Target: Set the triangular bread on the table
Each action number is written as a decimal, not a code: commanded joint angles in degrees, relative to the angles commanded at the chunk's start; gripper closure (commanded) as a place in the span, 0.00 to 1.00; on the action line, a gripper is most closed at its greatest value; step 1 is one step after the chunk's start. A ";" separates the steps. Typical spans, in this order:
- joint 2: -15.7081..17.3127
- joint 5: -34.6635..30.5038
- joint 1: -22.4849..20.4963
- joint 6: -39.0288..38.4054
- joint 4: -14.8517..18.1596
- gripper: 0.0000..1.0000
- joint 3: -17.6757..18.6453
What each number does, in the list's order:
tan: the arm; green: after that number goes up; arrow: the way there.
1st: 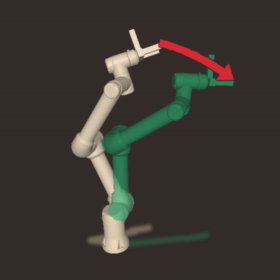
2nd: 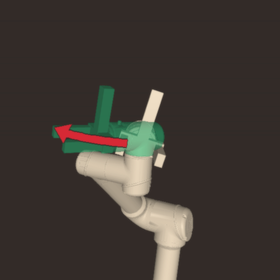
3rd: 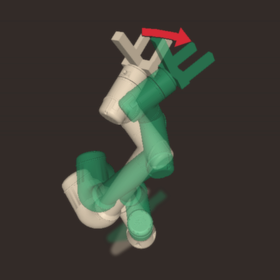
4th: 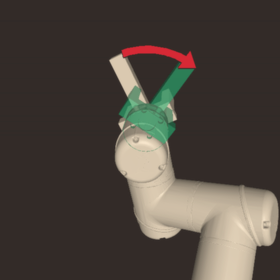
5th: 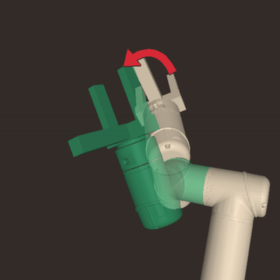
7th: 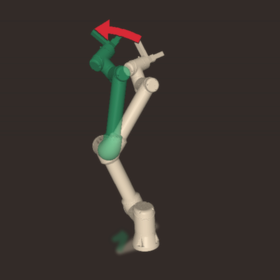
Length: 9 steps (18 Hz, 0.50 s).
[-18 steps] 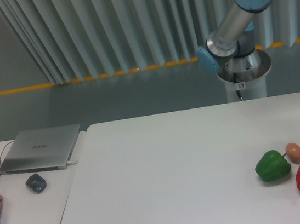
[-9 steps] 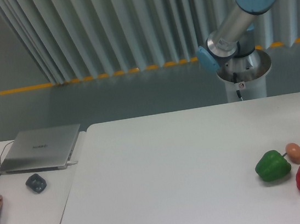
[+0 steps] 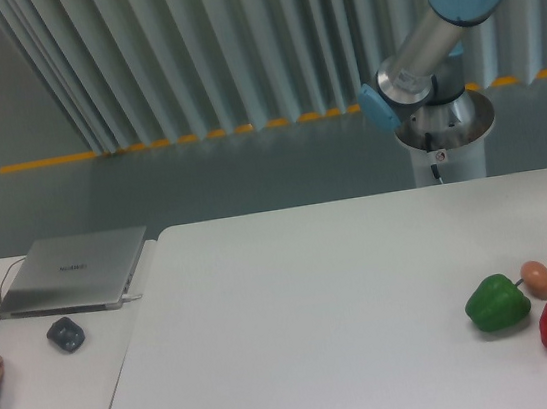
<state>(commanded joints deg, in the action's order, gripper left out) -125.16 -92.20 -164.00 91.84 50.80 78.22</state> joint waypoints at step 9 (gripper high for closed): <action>2.11 0.44 0.00 0.62 4.74 0.64 0.62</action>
<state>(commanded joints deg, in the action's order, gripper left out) -123.05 -91.76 -164.00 92.46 55.54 78.84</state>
